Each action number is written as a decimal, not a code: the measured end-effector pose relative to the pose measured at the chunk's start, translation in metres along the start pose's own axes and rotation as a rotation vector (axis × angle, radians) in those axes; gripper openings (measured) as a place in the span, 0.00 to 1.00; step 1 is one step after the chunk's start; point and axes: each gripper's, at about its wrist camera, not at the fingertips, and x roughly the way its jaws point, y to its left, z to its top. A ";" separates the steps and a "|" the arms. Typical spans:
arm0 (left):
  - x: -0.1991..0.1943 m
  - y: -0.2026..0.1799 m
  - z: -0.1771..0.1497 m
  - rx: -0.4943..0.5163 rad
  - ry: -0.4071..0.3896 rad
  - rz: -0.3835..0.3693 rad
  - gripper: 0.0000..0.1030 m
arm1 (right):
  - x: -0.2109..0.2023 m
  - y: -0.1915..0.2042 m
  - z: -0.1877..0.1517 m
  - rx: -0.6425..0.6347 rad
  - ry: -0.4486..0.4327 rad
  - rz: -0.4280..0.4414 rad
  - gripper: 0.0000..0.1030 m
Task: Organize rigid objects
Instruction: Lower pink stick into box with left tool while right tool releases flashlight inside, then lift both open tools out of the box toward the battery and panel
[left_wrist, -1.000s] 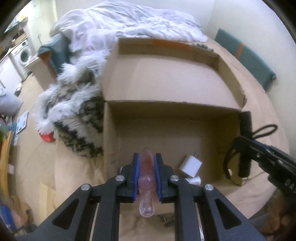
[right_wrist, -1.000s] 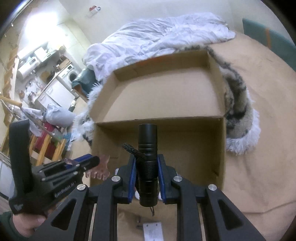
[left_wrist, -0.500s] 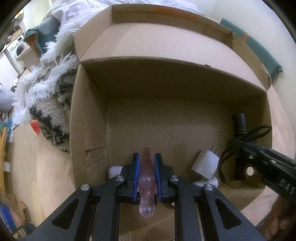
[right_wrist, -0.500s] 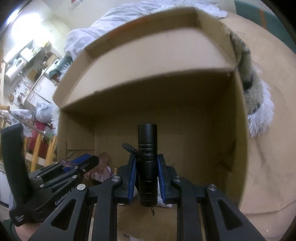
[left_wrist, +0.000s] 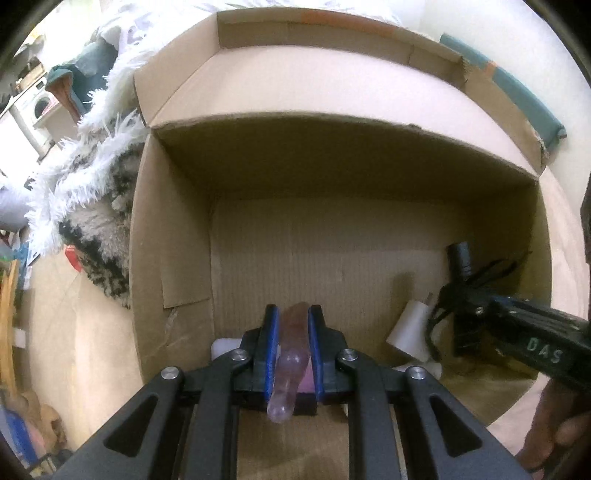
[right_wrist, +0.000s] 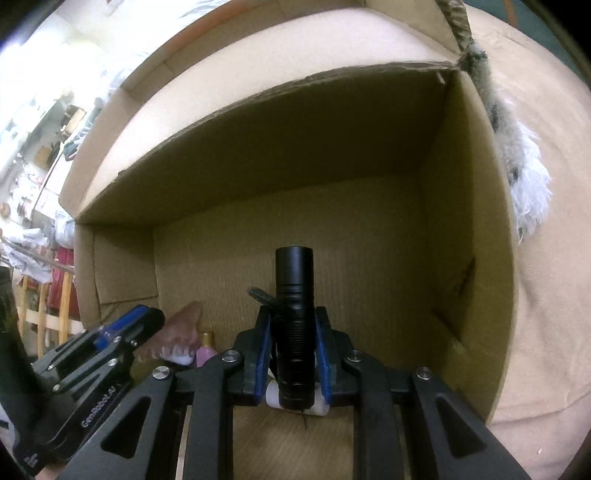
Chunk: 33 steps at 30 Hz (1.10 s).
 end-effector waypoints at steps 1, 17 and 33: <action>0.000 -0.001 0.000 0.004 0.000 -0.001 0.14 | 0.000 0.001 0.000 -0.001 -0.003 -0.001 0.22; -0.010 0.003 -0.006 -0.010 -0.009 0.025 0.63 | -0.018 0.011 0.001 -0.046 -0.073 -0.009 0.67; -0.024 -0.018 -0.008 0.012 -0.024 0.035 0.63 | -0.023 0.011 0.006 -0.040 -0.085 0.002 0.67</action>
